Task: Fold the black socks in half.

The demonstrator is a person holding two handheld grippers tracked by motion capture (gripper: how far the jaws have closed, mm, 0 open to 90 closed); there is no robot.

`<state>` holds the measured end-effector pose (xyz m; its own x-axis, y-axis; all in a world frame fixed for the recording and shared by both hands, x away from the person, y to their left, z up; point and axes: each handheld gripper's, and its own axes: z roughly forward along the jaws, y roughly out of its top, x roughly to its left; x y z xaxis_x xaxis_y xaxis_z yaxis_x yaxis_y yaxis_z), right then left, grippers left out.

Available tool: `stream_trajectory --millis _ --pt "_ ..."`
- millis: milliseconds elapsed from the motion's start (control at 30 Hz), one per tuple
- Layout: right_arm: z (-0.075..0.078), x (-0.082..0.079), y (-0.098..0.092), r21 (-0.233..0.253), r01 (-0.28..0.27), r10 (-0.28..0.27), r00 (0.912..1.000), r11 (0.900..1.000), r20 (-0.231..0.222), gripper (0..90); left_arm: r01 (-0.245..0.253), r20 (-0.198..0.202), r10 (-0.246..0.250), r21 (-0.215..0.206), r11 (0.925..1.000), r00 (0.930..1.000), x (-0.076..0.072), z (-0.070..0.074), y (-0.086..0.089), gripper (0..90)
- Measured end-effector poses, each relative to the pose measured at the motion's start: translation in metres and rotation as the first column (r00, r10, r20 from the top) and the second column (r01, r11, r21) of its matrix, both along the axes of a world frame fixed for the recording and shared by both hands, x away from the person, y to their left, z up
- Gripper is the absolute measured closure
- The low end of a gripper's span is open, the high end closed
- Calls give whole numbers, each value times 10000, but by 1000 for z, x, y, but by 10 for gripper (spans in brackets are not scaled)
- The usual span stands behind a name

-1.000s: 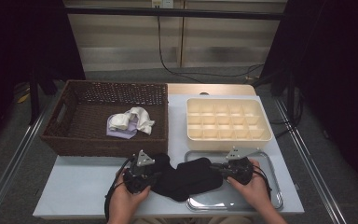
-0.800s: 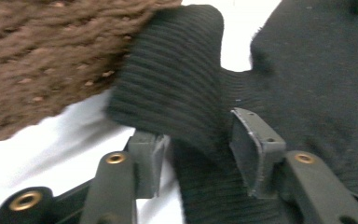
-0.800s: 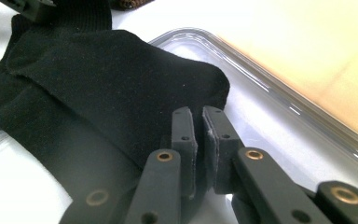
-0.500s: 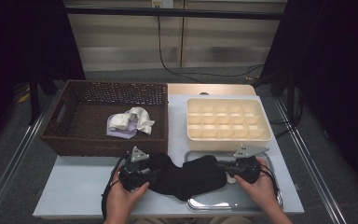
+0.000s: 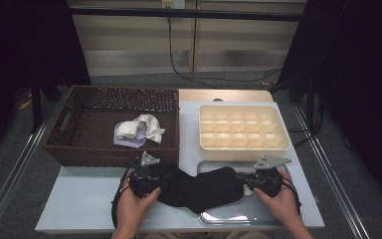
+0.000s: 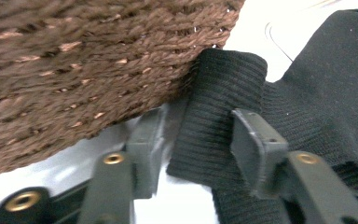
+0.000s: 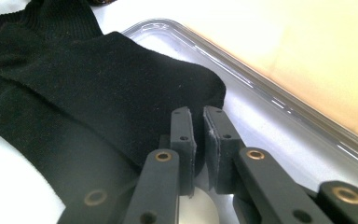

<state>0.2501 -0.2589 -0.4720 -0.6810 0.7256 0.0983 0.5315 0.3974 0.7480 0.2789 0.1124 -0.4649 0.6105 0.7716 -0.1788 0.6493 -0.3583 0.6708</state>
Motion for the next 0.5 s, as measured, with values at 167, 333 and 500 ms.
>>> stream_trajectory --millis 167,333,500 --pt "-3 0 1 -9 -19 19 10000 10000 -47 826 354 -105 -350 351 9988 9993 2 -1 -5 744" --pt "-1 -1 1 -21 13 -13 10000 10000 24 830 370 -112 -366 360 9987 9993 0 5 -6 815" --pt "2 -2 -2 128 -12 10 9999 9999 137 836 322 -41 -323 -142 9994 9995 -6 15 -3 816"
